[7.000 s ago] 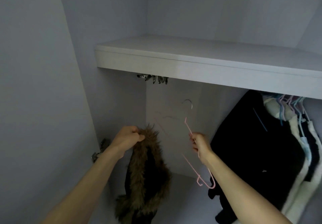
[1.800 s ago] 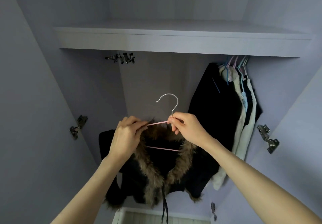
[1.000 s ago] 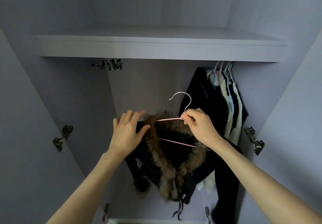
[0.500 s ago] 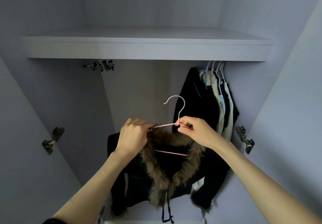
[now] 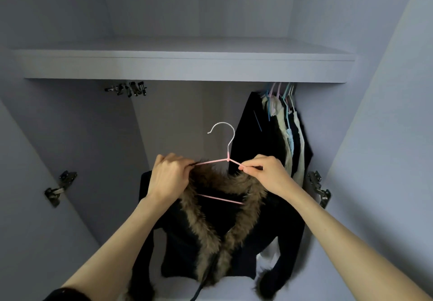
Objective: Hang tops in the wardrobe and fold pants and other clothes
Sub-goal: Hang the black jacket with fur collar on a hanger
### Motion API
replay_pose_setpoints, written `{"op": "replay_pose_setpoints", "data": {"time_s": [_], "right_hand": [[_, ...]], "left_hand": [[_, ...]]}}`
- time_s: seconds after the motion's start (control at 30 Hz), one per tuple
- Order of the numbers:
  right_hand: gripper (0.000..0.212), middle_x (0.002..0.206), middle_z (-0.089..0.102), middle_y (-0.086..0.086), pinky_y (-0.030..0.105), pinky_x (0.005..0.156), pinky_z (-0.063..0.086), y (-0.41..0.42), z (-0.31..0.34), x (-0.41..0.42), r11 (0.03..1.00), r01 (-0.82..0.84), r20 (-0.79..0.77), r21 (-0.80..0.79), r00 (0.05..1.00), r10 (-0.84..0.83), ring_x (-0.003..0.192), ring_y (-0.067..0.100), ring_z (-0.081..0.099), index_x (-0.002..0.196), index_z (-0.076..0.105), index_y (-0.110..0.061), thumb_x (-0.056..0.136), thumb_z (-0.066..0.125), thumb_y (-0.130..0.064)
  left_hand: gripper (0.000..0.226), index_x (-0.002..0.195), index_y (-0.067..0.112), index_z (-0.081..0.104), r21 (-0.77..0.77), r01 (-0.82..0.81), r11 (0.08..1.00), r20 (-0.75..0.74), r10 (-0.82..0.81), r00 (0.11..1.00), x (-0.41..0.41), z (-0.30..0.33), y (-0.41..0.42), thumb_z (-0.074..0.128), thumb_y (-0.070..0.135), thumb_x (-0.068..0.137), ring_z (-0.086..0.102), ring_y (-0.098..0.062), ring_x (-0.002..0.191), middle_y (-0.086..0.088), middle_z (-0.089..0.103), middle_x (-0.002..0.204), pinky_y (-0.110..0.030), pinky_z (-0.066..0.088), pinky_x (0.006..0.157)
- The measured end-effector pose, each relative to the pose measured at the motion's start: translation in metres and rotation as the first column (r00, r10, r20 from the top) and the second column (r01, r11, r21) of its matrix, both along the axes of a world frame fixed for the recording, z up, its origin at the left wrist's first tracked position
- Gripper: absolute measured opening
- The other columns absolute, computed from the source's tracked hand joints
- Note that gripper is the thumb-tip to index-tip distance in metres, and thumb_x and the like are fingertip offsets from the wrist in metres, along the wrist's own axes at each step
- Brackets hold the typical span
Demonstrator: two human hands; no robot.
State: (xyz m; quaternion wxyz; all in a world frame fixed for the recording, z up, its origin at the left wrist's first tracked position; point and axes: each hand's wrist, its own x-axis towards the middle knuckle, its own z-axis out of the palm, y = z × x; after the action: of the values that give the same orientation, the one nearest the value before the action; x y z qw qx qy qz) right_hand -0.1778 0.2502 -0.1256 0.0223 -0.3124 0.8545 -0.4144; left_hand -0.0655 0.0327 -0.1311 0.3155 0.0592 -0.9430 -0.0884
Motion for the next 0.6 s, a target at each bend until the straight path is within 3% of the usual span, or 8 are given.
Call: {"op": "replay_pose_setpoints", "data": {"time_s": [0.07,0.13,0.23,0.37,0.5,0.6], "right_hand": [[0.016,0.082,0.057,-0.004,0.01,0.069,0.037,-0.003,-0.002,-0.005,0.997,0.057,0.011,-0.051,0.998,-0.057,0.079,0.01,0.054,0.099,0.075,-0.016,0.089,0.063,-0.013],[0.016,0.085,0.057,-0.002,0.023,0.078,0.042,-0.006,-0.005,-0.011,0.992,0.123,0.026,-0.038,0.992,-0.122,0.084,0.014,0.056,0.101,0.074,-0.016,0.09,0.062,-0.015],[0.018,0.094,0.059,0.003,0.036,0.085,0.045,-0.009,-0.01,-0.027,0.972,0.236,0.072,-0.008,0.969,-0.235,0.093,0.02,0.057,0.104,0.073,-0.016,0.092,0.059,-0.017],[0.019,0.103,0.061,0.0,0.027,0.082,0.044,-0.017,-0.013,-0.053,0.905,0.396,0.237,-0.157,0.904,-0.355,0.099,0.02,0.059,0.107,0.071,-0.013,0.093,0.058,-0.015],[0.019,0.107,0.068,0.003,0.023,0.085,0.043,-0.04,-0.002,-0.081,0.745,0.564,0.502,-0.355,0.788,-0.357,0.093,0.012,0.061,0.106,0.071,-0.009,0.092,0.058,-0.009],[0.02,0.101,0.069,0.005,0.021,0.084,0.041,-0.059,0.011,-0.106,0.622,0.642,0.64,-0.448,0.716,-0.278,0.076,0.001,0.059,0.106,0.07,-0.004,0.093,0.055,-0.002]], "left_hand": [[0.02,0.103,0.012,0.071,-0.065,-0.011,0.998,-0.024,0.009,1.0,-0.004,0.003,-0.002,0.064,0.007,0.086,0.062,-0.03,0.093,-0.004,0.071,0.1,-0.037,0.04,0.077],[0.03,0.116,0.009,0.066,-0.158,-0.006,0.987,-0.096,-0.01,0.995,-0.008,0.012,-0.002,0.064,0.008,0.085,0.059,-0.031,0.109,-0.008,0.065,0.118,-0.04,0.043,0.078],[0.037,0.128,0.004,0.056,-0.283,0.027,0.959,-0.204,-0.088,0.975,-0.022,0.032,-0.003,0.054,0.006,0.091,0.043,-0.031,0.131,-0.012,0.051,0.137,-0.045,0.041,0.095],[0.048,0.141,0.003,0.037,-0.387,0.008,0.922,-0.241,-0.11,0.964,-0.052,0.059,-0.009,0.034,0.014,0.094,0.021,-0.03,0.141,-0.013,0.032,0.15,-0.051,0.022,0.114],[0.055,0.145,0.005,0.028,-0.449,-0.059,0.891,-0.247,-0.06,0.967,-0.09,0.084,-0.019,0.033,0.021,0.093,0.011,-0.033,0.141,-0.015,0.023,0.153,-0.057,0.011,0.112],[0.058,0.147,0.008,0.021,-0.45,-0.072,0.89,-0.247,-0.047,0.968,-0.111,0.087,-0.033,0.033,0.027,0.095,0.007,-0.035,0.142,-0.013,0.015,0.155,-0.06,0.007,0.11]]}}
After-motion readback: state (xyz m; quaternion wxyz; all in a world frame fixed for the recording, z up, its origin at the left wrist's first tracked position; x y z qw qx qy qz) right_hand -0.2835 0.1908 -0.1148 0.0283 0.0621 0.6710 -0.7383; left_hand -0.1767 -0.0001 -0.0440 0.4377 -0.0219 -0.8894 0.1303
